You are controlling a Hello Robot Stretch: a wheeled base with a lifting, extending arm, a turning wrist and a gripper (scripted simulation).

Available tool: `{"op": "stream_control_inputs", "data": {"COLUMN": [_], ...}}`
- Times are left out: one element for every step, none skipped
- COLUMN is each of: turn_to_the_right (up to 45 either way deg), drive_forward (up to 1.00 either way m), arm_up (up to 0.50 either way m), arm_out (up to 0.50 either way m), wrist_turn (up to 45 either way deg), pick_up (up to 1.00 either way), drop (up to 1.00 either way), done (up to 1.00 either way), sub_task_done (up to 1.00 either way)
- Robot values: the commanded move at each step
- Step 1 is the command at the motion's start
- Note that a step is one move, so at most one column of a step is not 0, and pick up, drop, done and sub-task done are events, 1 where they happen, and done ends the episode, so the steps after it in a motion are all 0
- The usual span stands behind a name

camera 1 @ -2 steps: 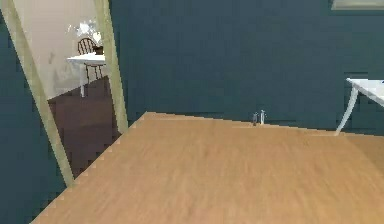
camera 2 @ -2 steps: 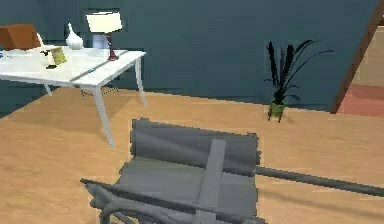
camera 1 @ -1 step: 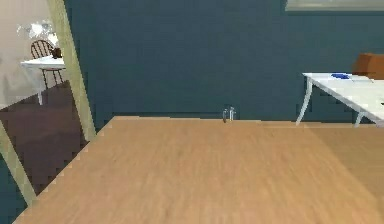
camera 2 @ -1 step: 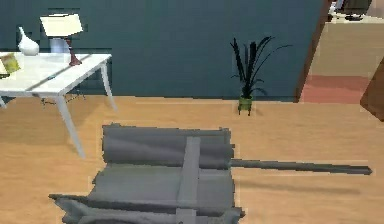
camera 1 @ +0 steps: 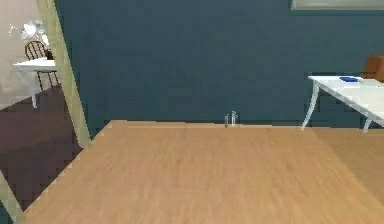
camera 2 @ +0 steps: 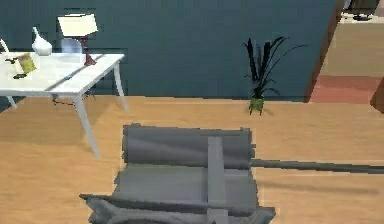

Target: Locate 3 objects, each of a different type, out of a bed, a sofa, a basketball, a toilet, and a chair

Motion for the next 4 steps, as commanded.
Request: {"op": "stream_control_inputs", "data": {"turn_to_the_right": [-45.0, -15.0, 0.0, 45.0], "drive_forward": [0.0, 0.0, 0.4, 0.0], "arm_up": [0.0, 0.0, 0.0, 0.0], "arm_out": [0.0, 0.0, 0.0, 0.0], "wrist_turn": [0.0, 0.0, 0.0, 0.0], "pick_up": [0.0, 0.0, 0.0, 0.0], "drop": [0.0, 0.0, 0.0, 0.0], "done": [0.0, 0.0, 0.0, 0.0], "sub_task_done": [0.0, 0.0, 0.0, 0.0]}}
